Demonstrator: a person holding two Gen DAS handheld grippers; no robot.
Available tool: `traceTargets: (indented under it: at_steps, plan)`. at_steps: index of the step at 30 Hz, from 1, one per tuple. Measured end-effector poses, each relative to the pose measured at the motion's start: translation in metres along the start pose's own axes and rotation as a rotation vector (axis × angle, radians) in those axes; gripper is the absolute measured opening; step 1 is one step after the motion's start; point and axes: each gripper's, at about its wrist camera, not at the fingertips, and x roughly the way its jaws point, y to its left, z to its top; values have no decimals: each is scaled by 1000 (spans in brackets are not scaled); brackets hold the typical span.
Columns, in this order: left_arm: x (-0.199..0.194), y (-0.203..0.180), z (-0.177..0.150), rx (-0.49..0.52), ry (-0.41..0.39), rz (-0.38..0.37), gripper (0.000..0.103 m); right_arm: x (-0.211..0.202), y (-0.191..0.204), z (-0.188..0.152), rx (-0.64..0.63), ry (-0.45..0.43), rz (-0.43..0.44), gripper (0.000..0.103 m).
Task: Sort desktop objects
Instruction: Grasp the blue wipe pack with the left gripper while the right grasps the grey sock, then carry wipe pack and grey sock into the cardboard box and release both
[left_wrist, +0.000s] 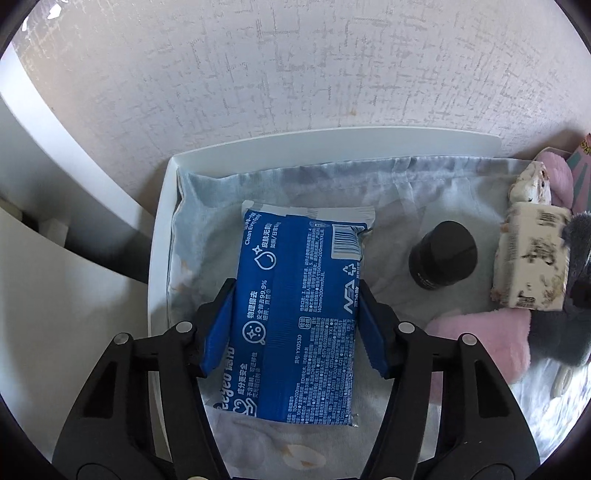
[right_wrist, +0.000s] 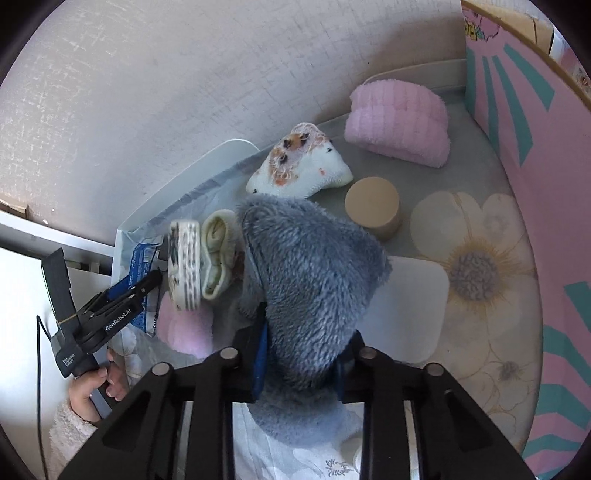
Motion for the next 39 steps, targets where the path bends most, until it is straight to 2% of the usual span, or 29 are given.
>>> traceTargets:
  at_steps: [7, 14, 16, 21, 24, 29, 39]
  plan:
    - [-35, -5, -6, -45, -16, -8, 58, -20, 6, -6, -44, -17, -17, 24]
    - [-77, -8, -15, -86, -49, -13, 58, -51, -6, -9, -53, -51, -18, 24]
    - [-78, 5, -6, -80, -61, -16, 58, -63, -10, -7, -62, -66, -17, 24]
    - [-101, -9, 4, -78, -85, -24, 57, -79, 4, -5, -116, -90, -11, 24]
    - [-110, 3, 8, -82, -103, -33, 57, -91, 5, -5, -151, -90, 4, 24]
    - [-135, -13, 12, -67, -151, -38, 57, -105, 19, -4, -229, -110, 16, 24]
    - [-172, -67, 30, -2, -219, -98, 58, -148, 3, 2, -283, -171, 19, 24]
